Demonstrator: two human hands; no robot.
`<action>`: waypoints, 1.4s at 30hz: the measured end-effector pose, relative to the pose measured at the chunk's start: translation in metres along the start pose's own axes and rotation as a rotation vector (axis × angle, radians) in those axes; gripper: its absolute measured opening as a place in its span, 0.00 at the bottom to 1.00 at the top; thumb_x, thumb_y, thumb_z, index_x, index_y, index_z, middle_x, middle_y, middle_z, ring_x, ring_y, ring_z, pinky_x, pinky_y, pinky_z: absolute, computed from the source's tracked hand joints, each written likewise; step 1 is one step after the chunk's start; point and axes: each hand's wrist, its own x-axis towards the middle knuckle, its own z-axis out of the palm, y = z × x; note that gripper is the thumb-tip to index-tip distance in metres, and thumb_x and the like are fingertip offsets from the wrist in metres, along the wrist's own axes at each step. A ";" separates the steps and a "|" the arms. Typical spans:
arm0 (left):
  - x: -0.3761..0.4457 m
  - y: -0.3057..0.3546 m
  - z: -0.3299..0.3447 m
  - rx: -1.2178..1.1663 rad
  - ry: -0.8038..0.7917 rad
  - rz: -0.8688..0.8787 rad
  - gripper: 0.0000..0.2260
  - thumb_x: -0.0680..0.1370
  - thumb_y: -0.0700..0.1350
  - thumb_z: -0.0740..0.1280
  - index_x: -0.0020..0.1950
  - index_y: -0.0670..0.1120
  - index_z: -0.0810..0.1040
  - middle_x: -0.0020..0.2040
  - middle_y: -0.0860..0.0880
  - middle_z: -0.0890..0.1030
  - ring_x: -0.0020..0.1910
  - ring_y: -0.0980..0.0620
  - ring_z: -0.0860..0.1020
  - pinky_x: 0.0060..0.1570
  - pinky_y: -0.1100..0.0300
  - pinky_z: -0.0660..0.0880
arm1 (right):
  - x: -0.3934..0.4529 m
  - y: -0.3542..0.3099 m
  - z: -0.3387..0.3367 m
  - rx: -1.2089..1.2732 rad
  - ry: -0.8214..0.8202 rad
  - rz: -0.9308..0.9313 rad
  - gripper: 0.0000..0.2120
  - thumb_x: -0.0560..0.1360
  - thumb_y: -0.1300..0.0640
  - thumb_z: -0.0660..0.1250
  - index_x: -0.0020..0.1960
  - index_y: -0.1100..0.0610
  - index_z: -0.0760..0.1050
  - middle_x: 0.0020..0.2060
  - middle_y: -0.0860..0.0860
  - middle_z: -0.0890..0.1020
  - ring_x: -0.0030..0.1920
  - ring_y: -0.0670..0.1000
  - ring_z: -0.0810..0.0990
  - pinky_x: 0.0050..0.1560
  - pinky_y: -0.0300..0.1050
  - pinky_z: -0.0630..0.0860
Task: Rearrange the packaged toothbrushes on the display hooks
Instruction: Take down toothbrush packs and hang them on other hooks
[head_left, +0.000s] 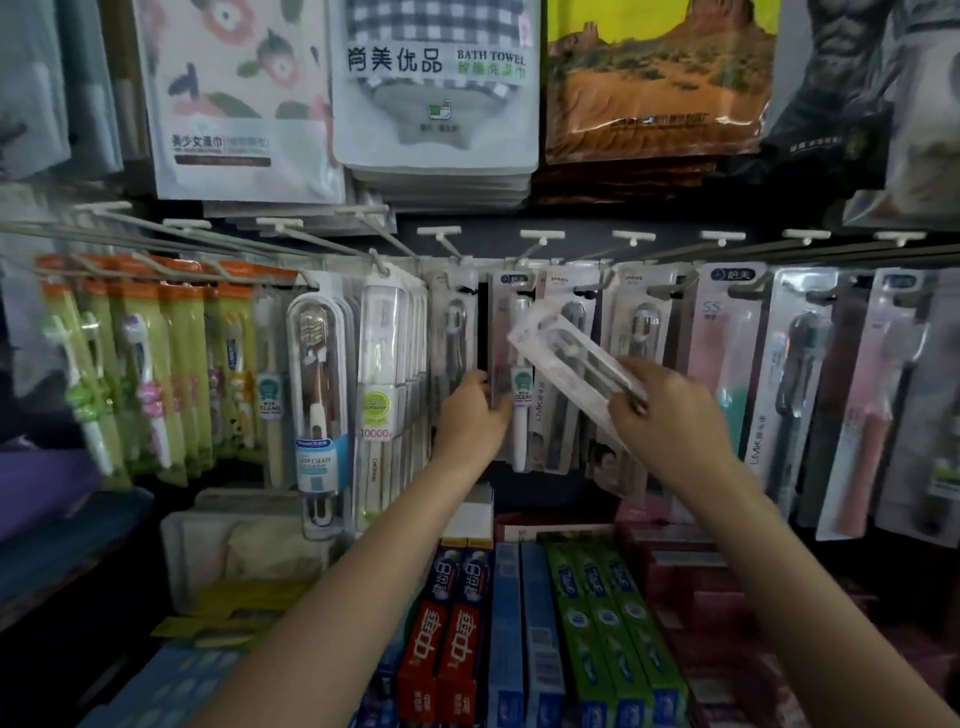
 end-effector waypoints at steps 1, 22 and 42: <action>0.007 0.002 0.006 0.030 -0.003 -0.006 0.17 0.79 0.45 0.63 0.65 0.39 0.68 0.61 0.43 0.76 0.58 0.46 0.75 0.52 0.60 0.69 | 0.001 0.003 -0.005 -0.019 0.010 0.009 0.16 0.75 0.63 0.61 0.62 0.61 0.73 0.36 0.54 0.75 0.30 0.50 0.70 0.32 0.39 0.64; 0.013 0.005 -0.003 -0.454 -0.196 -0.093 0.06 0.76 0.40 0.66 0.53 0.46 0.75 0.47 0.52 0.79 0.45 0.58 0.77 0.41 0.70 0.74 | 0.009 0.015 0.022 0.979 -0.184 0.480 0.12 0.77 0.63 0.61 0.60 0.60 0.73 0.49 0.56 0.80 0.43 0.52 0.80 0.40 0.45 0.78; -0.031 -0.007 -0.006 -0.400 -0.066 -0.002 0.08 0.76 0.41 0.66 0.55 0.45 0.73 0.50 0.51 0.78 0.46 0.58 0.77 0.41 0.71 0.74 | -0.002 0.012 0.039 0.510 -0.041 0.171 0.17 0.75 0.66 0.64 0.63 0.59 0.69 0.51 0.50 0.75 0.49 0.46 0.74 0.43 0.26 0.69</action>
